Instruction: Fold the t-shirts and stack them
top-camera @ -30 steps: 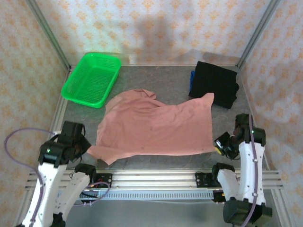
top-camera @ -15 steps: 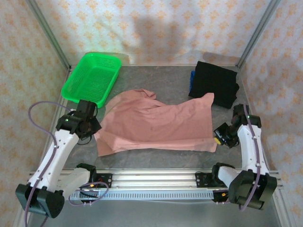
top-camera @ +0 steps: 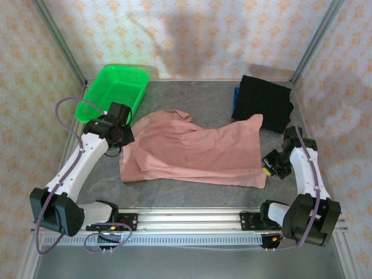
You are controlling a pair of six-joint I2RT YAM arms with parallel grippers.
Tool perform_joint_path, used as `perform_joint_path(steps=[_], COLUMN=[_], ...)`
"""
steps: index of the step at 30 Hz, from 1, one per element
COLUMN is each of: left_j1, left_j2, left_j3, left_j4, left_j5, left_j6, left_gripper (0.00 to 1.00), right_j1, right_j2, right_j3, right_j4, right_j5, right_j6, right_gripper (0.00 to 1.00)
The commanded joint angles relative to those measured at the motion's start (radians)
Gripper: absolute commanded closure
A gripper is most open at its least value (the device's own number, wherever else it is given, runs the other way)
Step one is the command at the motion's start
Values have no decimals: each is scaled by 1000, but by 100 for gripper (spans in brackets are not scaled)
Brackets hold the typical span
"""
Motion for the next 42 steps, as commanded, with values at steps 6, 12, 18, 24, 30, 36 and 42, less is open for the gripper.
perform_joint_path(steps=[6, 12, 18, 24, 30, 36, 42], left_j1=[-16, -17, -15, -3, -4, 10, 21], left_j2=[136, 208, 304, 356, 56, -104, 27], left_j3=[125, 152, 202, 287, 54, -311, -384], left_j4=[42, 76, 107, 110, -22, 25, 169], left_j5=[-55, -56, -59, 77, 246, 268, 219], left_j6=[127, 150, 156, 31, -206, -308, -329], left_gripper=[100, 100, 100, 23, 0, 20, 34], right_j1=[3, 3, 2, 2, 39, 137, 138], right_j2=[74, 149, 237, 301, 69, -120, 18], right_j3=[18, 46, 60, 147, 193, -123, -163], right_j4=[61, 98, 170, 210, -91, 35, 194], right_j5=[51, 52, 49, -14, -67, -170, -86], right_j6=[-35, -57, -64, -103, -116, 118, 86], right_gripper=[100, 100, 98, 50, 32, 42, 47])
